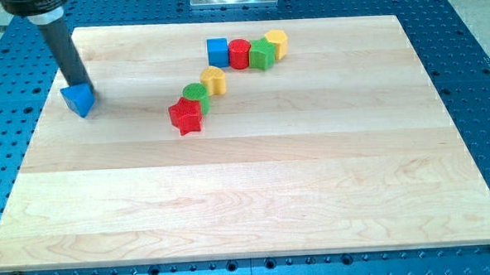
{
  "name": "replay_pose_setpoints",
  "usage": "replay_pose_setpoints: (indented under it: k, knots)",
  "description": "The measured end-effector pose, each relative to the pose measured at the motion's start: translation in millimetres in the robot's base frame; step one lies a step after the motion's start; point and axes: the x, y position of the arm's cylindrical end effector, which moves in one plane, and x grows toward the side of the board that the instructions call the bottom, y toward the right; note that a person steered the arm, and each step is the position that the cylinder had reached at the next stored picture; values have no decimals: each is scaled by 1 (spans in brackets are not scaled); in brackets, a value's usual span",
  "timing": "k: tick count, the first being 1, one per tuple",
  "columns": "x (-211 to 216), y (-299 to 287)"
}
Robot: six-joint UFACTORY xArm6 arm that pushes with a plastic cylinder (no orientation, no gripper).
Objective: Place your arm to the top right of hexagon
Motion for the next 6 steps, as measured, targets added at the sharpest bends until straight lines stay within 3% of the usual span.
replay_pose_setpoints:
  k: [1,2,3,4,5,6]
  knots:
    - [-55,29]
    - [-117,112]
    - [-135,215]
    - [-129,309]
    - [-88,363]
    - [-55,359]
